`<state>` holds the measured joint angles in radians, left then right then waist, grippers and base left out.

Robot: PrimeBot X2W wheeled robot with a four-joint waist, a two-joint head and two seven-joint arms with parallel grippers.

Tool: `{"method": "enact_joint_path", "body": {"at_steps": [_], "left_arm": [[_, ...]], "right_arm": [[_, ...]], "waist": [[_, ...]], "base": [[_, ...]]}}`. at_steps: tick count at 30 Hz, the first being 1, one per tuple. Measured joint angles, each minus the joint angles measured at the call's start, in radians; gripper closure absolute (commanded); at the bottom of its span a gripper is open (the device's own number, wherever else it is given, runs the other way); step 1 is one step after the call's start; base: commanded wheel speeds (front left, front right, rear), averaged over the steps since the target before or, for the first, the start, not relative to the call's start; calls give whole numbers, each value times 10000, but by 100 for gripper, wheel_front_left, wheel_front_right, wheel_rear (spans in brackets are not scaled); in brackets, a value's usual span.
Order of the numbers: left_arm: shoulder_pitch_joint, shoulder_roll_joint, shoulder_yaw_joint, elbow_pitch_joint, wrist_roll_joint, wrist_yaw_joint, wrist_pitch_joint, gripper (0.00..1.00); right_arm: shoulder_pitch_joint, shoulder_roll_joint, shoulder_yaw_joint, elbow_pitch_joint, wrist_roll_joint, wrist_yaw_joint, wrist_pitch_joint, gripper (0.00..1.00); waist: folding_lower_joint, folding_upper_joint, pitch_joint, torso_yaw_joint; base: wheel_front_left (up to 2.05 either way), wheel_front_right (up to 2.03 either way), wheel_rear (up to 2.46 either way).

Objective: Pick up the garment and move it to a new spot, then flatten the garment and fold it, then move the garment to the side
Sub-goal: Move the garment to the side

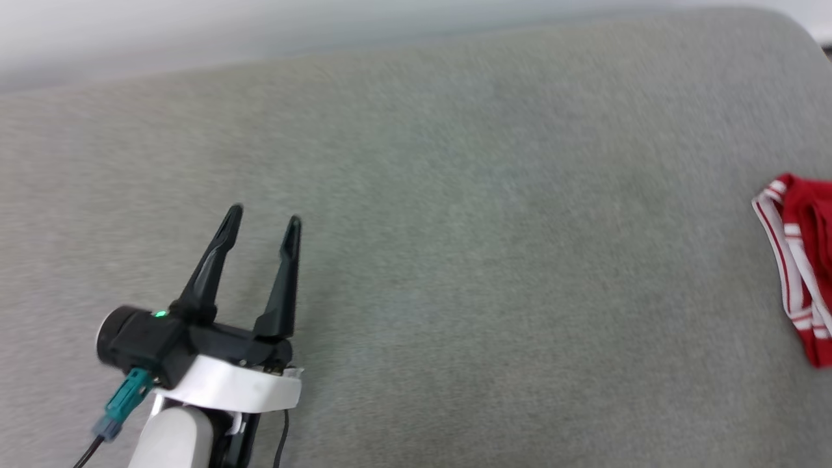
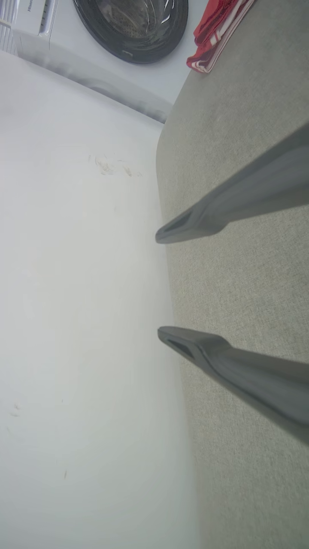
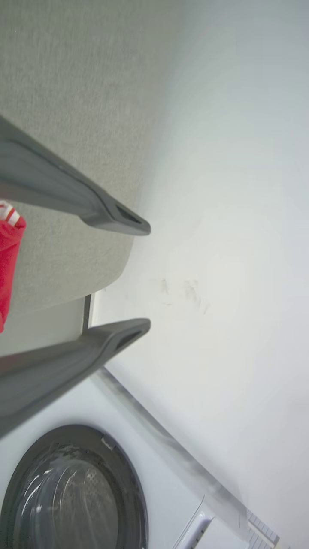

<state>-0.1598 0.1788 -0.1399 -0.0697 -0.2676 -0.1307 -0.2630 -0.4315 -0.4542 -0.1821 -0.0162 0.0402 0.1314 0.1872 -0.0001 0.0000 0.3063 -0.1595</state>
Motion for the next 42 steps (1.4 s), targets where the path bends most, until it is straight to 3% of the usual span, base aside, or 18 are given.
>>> {"method": "enact_joint_path", "body": {"at_steps": [7,14,27,42], "left_arm": [[930,-531,855,71,326,82,0,0],[1367,-895,1032,167,368,73,0,0],[1564,-1016,709,759,489,13,0,0],[1607,-1081,959,828,453,13,0,0]], "right_arm": [[2042,2023,205,-2159,640,-2,-982,0],[3849,3375,355,-2040,1053,-4,-2295,0],[4660,3787,589,-113,1467,-4,-3900,0],[4591,3946,802,-27,1381,-4,-4171,0]], "waist": [[0,0,-1103,870],[-2,0,-1787,1642],[-1,0,-2167,2047],[0,0,-2183,1971]], "base": [[0,0,0],[0,0,0],[0,0,0],[0,0,0]]}}
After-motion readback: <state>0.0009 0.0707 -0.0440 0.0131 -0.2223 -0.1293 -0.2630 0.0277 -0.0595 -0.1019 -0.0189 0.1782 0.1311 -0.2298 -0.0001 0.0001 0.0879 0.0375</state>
